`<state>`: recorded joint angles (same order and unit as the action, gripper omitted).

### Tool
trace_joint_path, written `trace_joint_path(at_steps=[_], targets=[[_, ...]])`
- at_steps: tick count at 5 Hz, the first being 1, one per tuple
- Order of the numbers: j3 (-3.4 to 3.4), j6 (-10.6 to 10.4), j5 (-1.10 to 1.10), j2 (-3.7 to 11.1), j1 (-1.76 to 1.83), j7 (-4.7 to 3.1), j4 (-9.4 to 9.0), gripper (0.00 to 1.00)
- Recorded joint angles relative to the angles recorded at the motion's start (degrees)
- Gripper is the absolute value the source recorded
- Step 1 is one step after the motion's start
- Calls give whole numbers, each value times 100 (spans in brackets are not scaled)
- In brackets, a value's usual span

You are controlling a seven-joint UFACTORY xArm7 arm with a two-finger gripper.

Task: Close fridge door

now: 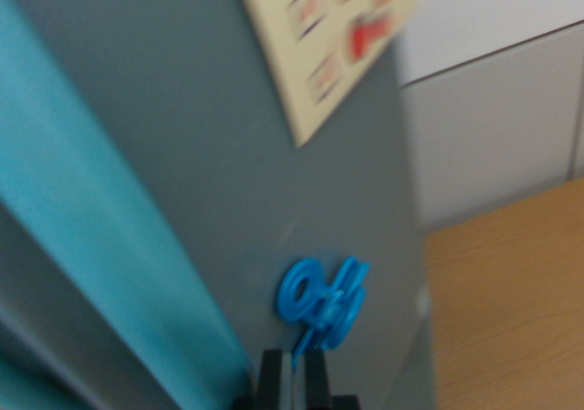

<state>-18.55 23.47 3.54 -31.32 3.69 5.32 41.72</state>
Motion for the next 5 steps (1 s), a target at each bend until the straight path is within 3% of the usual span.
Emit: trace_joint_path(at_steps=[1, 2, 3, 4, 5], targets=[[0, 0, 0, 0, 0, 0, 0, 100], [216, 0, 0, 216, 0, 0, 100, 100], [216, 0, 0, 216, 0, 0, 100, 100], [441, 0, 0, 470, 0, 0, 370, 100], [441, 0, 0, 470, 0, 0, 370, 100]])
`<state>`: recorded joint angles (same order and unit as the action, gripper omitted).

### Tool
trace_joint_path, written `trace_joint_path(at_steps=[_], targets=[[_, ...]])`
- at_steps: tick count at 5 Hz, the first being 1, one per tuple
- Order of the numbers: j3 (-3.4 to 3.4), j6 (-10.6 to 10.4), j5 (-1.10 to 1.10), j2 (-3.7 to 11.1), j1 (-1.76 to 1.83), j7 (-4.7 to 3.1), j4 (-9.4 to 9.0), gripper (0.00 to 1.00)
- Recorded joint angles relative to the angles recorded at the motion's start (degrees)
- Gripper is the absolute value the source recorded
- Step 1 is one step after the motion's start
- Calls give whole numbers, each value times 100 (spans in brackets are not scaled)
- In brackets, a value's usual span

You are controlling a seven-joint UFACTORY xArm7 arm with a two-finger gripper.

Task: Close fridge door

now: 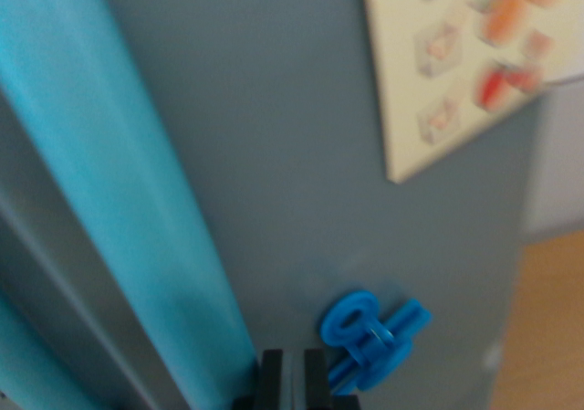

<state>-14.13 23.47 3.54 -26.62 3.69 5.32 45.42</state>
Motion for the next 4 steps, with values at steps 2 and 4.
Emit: trace_joint_path(at_steps=[2, 4], targets=[[174, 0, 0, 314, 0, 0, 283, 100], [287, 0, 0, 578, 0, 0, 535, 100]])
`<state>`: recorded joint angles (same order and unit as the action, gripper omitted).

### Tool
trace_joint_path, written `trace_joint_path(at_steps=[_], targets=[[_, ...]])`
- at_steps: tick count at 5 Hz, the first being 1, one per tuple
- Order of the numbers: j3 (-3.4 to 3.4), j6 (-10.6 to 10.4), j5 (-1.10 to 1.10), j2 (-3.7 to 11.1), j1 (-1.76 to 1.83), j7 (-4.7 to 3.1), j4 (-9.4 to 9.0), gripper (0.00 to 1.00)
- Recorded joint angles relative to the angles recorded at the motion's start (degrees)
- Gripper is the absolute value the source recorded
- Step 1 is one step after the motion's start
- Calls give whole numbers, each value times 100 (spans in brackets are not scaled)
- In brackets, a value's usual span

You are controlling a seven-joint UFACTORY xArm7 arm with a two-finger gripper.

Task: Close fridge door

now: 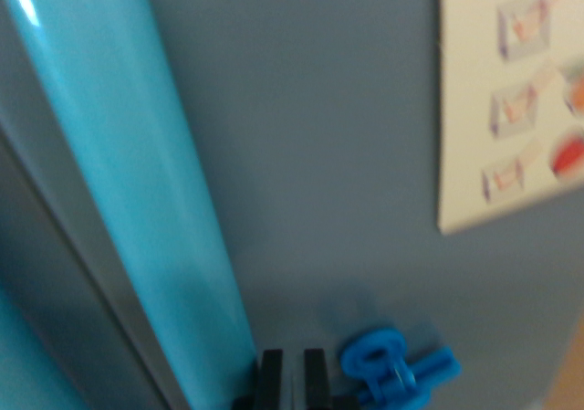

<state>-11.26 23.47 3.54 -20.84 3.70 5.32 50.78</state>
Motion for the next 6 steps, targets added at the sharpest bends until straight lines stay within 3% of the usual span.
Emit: trace_joint_path(at_steps=[1, 2, 3, 6], targets=[[82, 0, 0, 246, 0, 0, 279, 100], [82, 0, 0, 246, 0, 0, 279, 100], [122, 0, 0, 434, 0, 0, 463, 100], [115, 0, 0, 440, 0, 0, 463, 100]])
